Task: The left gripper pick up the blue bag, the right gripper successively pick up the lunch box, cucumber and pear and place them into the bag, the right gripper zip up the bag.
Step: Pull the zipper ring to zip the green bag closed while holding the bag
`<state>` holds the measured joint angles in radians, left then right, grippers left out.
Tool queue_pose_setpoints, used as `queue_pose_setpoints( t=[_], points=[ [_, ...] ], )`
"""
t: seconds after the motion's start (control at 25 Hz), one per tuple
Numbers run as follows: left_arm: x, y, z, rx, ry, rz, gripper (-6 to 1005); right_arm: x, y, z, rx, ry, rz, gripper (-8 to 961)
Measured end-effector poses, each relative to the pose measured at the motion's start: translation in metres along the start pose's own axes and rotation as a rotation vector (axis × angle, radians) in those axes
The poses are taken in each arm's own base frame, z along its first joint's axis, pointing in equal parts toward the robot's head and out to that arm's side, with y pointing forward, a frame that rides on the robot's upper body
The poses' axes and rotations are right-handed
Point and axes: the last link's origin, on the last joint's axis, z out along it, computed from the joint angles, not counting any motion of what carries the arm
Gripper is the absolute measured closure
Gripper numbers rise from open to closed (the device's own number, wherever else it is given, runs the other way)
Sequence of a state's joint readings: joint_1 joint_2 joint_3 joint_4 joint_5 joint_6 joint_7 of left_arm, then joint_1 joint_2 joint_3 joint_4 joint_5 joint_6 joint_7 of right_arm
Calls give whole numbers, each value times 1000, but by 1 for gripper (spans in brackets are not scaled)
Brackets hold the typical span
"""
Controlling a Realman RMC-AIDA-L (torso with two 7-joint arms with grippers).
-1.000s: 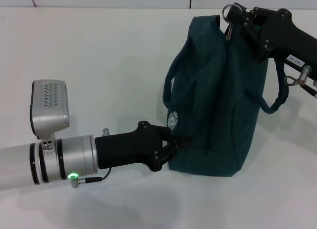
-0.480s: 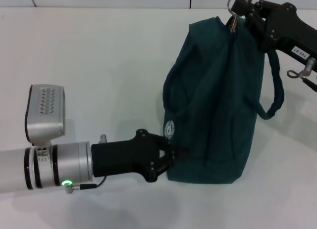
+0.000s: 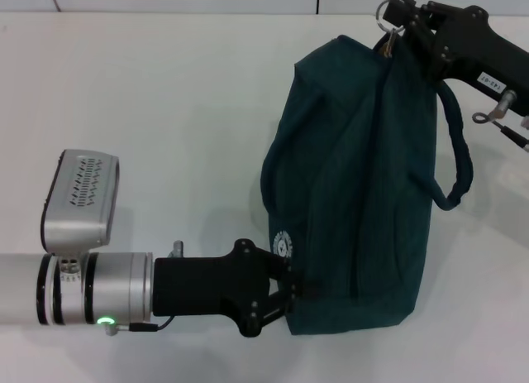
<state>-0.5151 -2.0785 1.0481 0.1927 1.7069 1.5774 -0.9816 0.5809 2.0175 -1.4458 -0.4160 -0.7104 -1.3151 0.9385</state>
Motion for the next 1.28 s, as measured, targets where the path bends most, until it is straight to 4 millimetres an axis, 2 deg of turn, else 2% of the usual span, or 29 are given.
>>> queue_pose_setpoints(
  t=[0.4,0.88,1.28],
  points=[
    [-3,2,-2,-6,-12,10,937,0,1,9,-14,12,-19,943],
    [-5,-14,-44,279,119,2,939,-6,6,12,-49,-21,38,945],
    [-6,-20,-57,405,202,-24,931,-8,1,16,-25,-24,40,945]
  ],
)
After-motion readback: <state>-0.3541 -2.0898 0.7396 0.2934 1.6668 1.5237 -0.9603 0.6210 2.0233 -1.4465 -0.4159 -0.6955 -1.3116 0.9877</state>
